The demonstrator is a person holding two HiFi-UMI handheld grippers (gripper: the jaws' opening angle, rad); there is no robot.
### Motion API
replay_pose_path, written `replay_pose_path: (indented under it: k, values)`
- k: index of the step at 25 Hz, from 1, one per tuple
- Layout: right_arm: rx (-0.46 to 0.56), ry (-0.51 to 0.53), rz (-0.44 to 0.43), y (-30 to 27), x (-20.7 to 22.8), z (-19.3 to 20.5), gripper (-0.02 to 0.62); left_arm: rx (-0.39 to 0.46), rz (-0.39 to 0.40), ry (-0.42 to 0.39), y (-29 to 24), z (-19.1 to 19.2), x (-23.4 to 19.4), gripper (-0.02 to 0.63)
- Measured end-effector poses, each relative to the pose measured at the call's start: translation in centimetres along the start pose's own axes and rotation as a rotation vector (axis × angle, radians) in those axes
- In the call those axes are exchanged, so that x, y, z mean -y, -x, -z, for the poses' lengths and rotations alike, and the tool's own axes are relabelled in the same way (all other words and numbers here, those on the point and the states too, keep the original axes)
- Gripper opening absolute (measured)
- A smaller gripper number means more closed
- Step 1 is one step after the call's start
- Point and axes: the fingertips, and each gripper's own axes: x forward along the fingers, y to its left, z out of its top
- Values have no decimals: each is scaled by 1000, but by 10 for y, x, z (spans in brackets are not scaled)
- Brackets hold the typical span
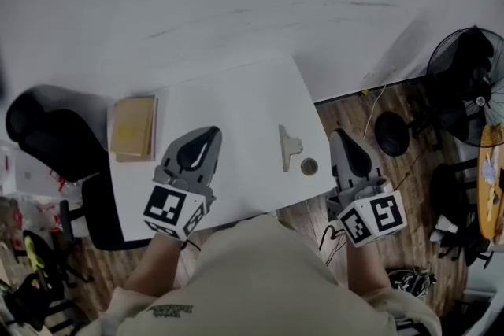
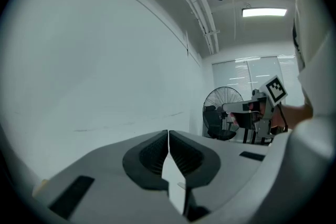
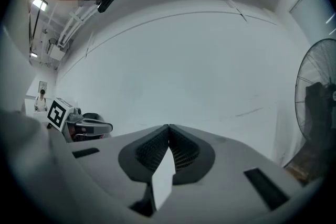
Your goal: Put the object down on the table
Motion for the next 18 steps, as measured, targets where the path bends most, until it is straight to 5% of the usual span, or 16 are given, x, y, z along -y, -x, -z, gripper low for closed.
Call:
replay_pose_path:
  k: [18]
  values:
    - [-8,49,-34,1,-28,-17,23,15,30,-64,24,-16,0,25]
